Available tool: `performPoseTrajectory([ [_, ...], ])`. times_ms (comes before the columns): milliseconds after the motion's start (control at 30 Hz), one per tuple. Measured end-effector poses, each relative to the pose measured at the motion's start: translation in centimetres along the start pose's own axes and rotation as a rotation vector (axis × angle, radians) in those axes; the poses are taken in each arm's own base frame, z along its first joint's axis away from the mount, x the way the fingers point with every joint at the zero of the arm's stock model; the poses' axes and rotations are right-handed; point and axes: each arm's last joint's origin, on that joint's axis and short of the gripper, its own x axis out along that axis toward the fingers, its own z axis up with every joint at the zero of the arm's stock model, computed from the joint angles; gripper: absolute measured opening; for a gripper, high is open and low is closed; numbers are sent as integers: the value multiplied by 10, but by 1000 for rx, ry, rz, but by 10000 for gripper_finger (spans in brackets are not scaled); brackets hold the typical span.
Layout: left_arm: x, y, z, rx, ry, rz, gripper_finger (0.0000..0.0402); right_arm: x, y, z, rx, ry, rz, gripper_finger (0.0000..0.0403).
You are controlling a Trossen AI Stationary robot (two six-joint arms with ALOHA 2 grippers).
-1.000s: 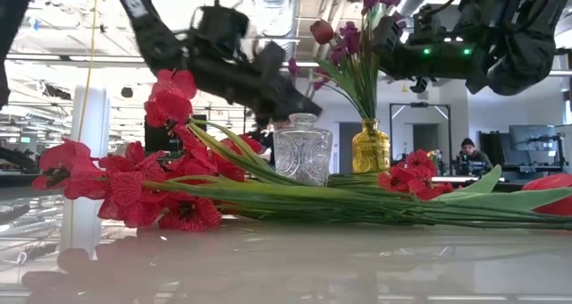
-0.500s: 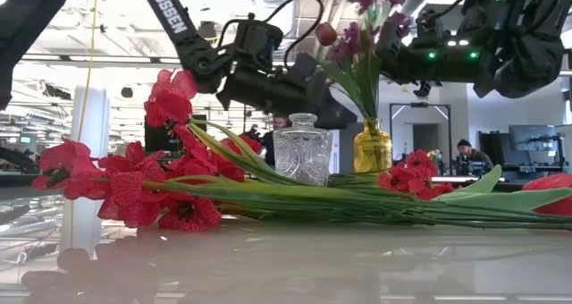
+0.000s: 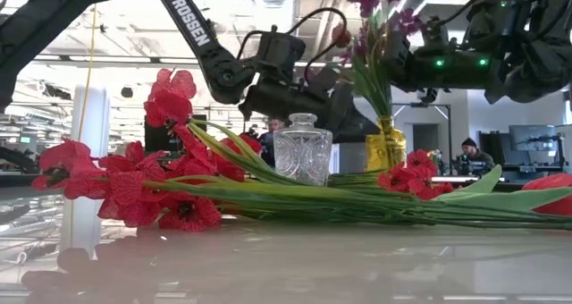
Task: Sort flowers into vase by color
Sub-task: Put the purple flower into the yellow vase
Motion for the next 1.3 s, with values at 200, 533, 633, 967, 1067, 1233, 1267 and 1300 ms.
performPoseTrajectory([
  [200, 5, 1, 14, 52, -41, 37, 258, -1, -1, -1, 4, 6, 2, 16],
  [533, 7, 0, 15, 58, -6, 42, 258, -3, 2, -2, -47, 13, 19, 16],
  [633, 7, -1, 15, 59, -1, 17, 258, -4, 5, -2, -68, 15, 29, 16],
  [967, 6, -1, 15, 58, 5, -80, 258, -9, 12, -2, -142, 24, 38, 16],
  [1067, 3, 3, 22, 42, -1, -163, 258, -10, 13, -2, -153, 26, 10, 16],
  [1233, 0, 4, 30, 46, -31, -215, 258, -10, 13, -2, -148, 28, 5, 16],
  [1267, 0, 1, 29, 63, -32, -198, 258, -10, 13, -2, -146, 28, 5, 16],
  [1300, 1, -1, 29, 82, -35, -175, 258, -10, 13, -2, -141, 28, 4, 16],
])
